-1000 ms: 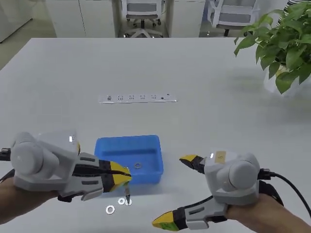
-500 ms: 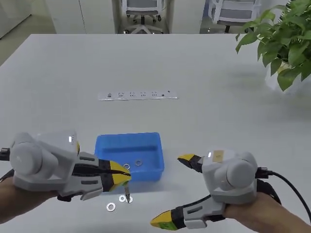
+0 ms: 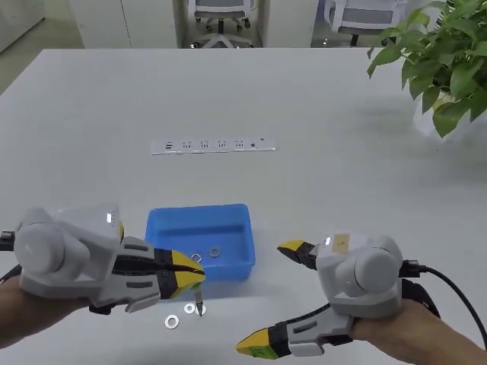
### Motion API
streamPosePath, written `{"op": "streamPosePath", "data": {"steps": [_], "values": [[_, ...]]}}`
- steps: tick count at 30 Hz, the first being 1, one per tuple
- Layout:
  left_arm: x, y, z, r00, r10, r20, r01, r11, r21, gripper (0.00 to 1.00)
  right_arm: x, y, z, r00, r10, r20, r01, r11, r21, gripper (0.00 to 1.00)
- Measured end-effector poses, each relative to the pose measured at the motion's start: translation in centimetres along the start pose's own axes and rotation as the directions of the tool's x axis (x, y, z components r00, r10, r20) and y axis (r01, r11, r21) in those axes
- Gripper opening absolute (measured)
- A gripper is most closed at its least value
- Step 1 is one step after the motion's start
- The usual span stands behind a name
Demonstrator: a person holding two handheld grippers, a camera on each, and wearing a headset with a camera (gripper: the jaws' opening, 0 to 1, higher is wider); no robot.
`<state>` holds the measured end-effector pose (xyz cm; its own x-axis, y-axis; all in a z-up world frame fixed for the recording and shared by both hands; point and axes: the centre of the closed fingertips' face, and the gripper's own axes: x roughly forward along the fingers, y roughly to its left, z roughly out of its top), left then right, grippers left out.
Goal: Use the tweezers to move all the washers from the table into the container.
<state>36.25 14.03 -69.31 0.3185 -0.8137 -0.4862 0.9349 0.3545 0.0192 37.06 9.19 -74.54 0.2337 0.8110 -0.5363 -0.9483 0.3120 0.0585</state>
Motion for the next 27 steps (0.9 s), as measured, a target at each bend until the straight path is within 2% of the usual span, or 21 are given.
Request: {"op": "streamPosePath", "data": {"steps": [3,9,15,27], "values": [[0.0,-0.1,0.0,1.0,-0.004,-0.001,0.004,1.0,-0.004,0.05,0.1,0.1,0.0,1.0,0.005,0.001,-0.005,1.0,-0.006,0.98],[-0.3,-0.4,-0.2,0.9996,-0.027,-0.006,0.027,1.0,-0.005,0.05,0.2,0.7,0.8,0.9988,0.032,0.036,-0.031,0.999,-0.037,0.91],[-0.4,-0.4,-0.3,0.9993,-0.038,-0.007,0.038,0.999,-0.006,0.05,0.9,1.3,1.1,0.9969,0.068,0.039,-0.065,0.995,-0.069,0.85],[-0.6,-0.5,-0.5,0.9965,-0.076,-0.036,0.077,0.997,0.021,0.05,2.9,2.8,1.5,0.9863,0.165,0.003,-0.162,0.972,-0.173,0.67]]}}
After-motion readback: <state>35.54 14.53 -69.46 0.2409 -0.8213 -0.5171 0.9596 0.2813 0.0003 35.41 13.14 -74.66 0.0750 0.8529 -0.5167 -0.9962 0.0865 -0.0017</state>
